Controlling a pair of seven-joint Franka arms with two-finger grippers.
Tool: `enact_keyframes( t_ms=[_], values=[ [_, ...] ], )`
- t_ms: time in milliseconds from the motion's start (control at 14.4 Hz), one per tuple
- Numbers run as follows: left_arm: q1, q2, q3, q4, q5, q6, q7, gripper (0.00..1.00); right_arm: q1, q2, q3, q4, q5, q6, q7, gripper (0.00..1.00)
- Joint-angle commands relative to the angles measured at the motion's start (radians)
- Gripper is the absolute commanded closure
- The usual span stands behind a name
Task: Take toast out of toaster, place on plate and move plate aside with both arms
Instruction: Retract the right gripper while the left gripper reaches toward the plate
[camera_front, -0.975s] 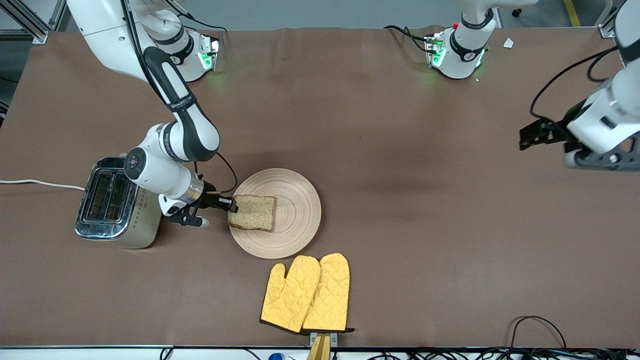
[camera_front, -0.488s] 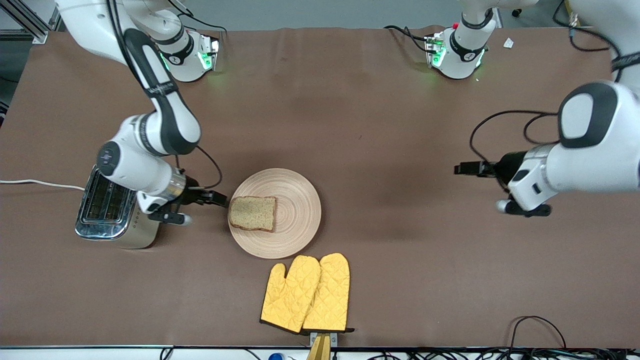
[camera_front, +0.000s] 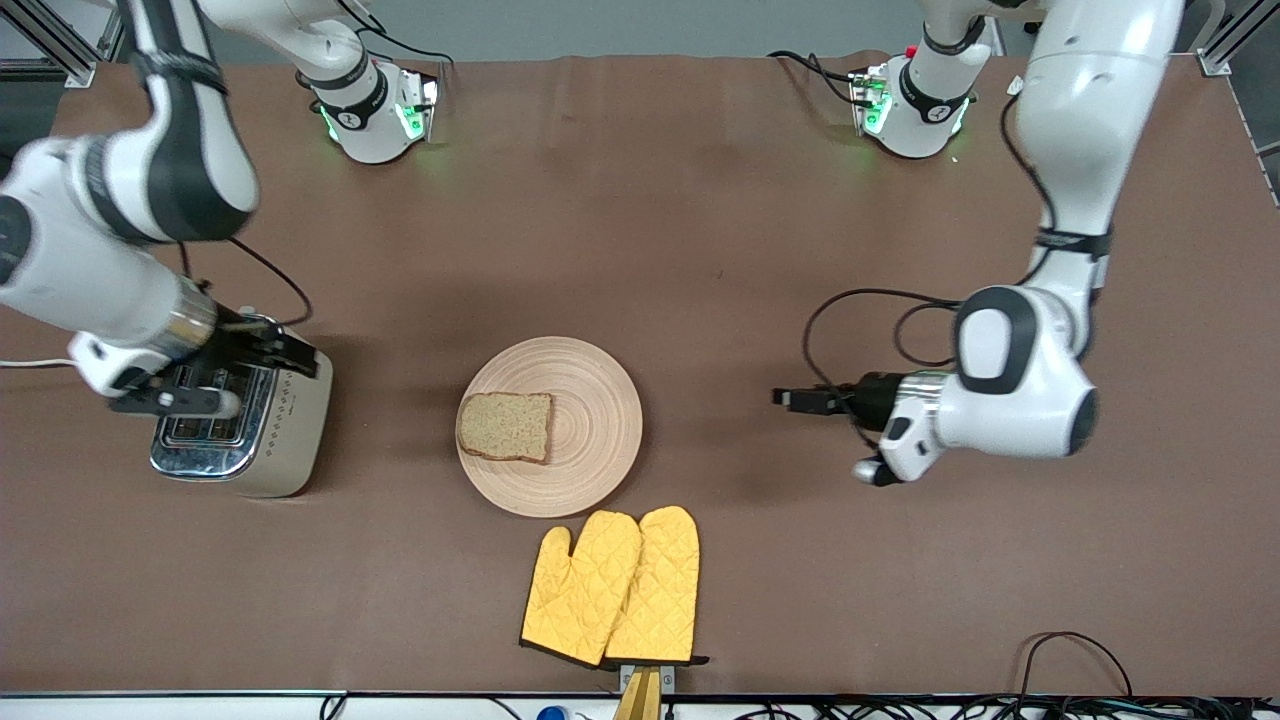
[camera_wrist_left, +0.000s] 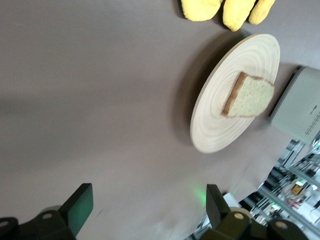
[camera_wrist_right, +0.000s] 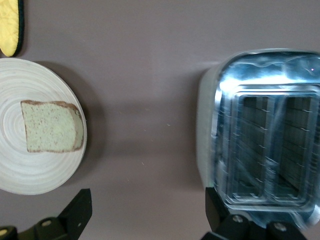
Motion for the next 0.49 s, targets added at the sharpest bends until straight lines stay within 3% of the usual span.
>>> enact_keyframes(
  t_ms=[0,279,418],
  values=[
    [-0.096,0.067,0.002,0.002,-0.098,0.108,0.006,0.01,-0.058,-0.011,0.01,0.157,-0.048,-0.173,-0.055,0.0],
    [-0.23,0.126,0.002,0.004,-0.244,0.293,0.007,0.01,-0.107,-0.014,0.009,0.32,-0.084,-0.338,-0.081,0.0],
    [-0.262,0.172,0.002,0.041,-0.344,0.323,0.01,0.01,-0.11,-0.049,0.009,0.326,-0.1,-0.386,-0.093,0.0]
  ],
)
